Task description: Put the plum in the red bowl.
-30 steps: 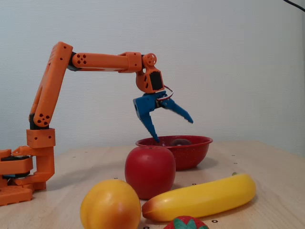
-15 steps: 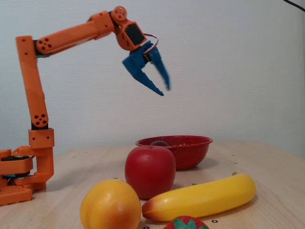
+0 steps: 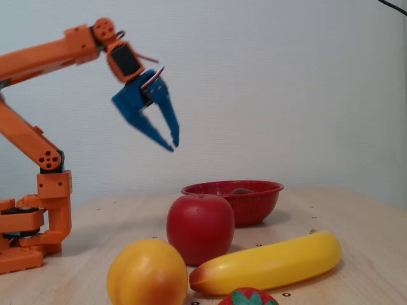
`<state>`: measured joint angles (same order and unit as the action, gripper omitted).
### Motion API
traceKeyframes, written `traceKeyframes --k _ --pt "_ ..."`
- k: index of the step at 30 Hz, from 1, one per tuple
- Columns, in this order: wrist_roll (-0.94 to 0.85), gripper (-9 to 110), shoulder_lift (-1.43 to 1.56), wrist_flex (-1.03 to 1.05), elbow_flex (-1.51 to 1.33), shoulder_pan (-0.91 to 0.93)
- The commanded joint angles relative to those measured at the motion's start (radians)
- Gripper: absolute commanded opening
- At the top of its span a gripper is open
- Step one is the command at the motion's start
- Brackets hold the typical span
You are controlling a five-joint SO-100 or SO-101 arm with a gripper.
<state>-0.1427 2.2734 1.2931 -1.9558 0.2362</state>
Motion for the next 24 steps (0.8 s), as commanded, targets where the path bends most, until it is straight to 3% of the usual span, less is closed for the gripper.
traceKeyframes --k 1,18,24 --pt "0.043 0 0.118 -0.067 -0.057 -0.037" --pt "0.147 0 0.928 -0.176 -0.902 -0.25" --pt "0.13 0 0.936 -0.284 -1.028 -0.261"
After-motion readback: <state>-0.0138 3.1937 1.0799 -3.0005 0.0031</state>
